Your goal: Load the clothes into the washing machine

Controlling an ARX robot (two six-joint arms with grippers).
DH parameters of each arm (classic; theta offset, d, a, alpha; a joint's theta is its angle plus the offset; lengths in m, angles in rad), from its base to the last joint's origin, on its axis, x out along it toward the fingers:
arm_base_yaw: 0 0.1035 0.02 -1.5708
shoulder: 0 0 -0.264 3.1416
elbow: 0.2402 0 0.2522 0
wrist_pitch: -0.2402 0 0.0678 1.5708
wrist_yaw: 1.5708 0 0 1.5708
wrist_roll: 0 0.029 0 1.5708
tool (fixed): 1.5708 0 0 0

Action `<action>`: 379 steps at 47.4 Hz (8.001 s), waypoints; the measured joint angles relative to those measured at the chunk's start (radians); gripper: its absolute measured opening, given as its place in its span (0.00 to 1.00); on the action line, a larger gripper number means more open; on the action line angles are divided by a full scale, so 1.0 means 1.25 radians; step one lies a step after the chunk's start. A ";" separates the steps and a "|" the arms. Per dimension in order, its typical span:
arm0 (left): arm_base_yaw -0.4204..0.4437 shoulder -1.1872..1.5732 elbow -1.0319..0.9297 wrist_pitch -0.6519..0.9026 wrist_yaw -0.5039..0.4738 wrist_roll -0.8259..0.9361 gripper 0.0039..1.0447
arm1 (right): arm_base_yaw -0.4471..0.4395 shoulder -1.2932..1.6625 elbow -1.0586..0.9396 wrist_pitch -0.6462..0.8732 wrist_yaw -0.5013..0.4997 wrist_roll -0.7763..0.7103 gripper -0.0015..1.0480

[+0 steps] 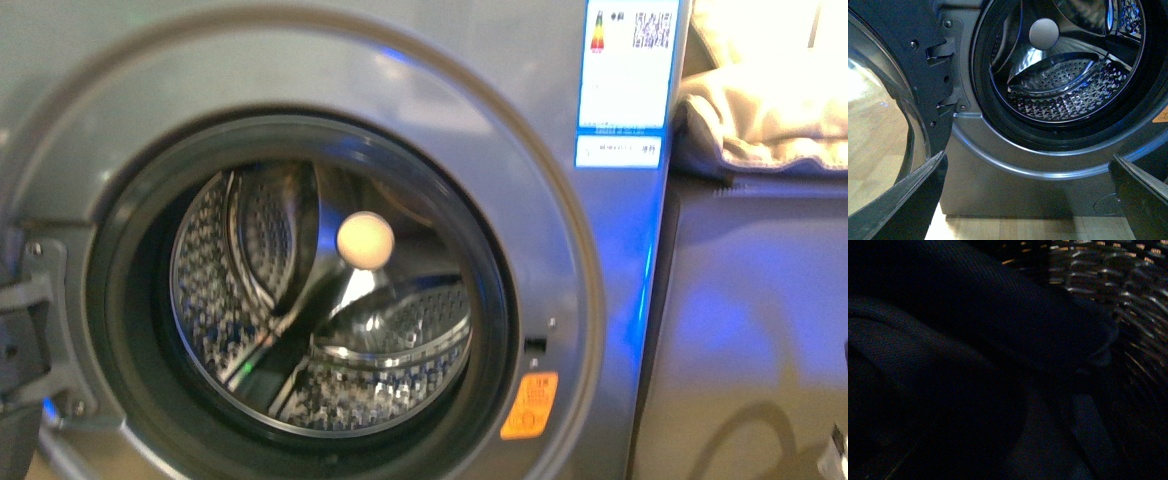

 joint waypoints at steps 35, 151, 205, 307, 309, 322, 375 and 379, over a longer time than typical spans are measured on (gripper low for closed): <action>0.000 0.000 0.000 0.000 0.000 0.000 0.94 | -0.022 0.136 0.123 -0.053 0.044 -0.047 0.93; 0.000 0.000 0.000 0.000 0.000 0.000 0.94 | 0.031 -1.286 -0.285 -0.149 -0.154 -0.080 0.05; 0.000 0.000 0.000 0.000 0.000 0.000 0.94 | 0.721 -1.154 0.644 -0.750 0.023 -0.208 0.05; 0.147 0.098 0.021 0.137 0.309 -0.215 0.94 | 0.904 -0.925 1.064 -0.992 0.014 -0.234 0.05; 0.178 0.139 0.040 0.185 0.345 -0.235 0.94 | 0.904 -0.925 1.064 -0.992 0.014 -0.234 0.05; 0.292 0.434 0.249 0.441 0.476 -0.271 0.94 | 0.904 -0.925 1.064 -0.992 0.014 -0.235 0.05; -0.250 0.822 0.742 0.310 0.317 -0.041 0.94 | 0.904 -0.925 1.064 -0.992 0.015 -0.235 0.05; -0.257 0.812 0.738 0.308 0.246 0.005 0.94 | 0.904 -0.925 1.064 -0.992 0.015 -0.235 0.05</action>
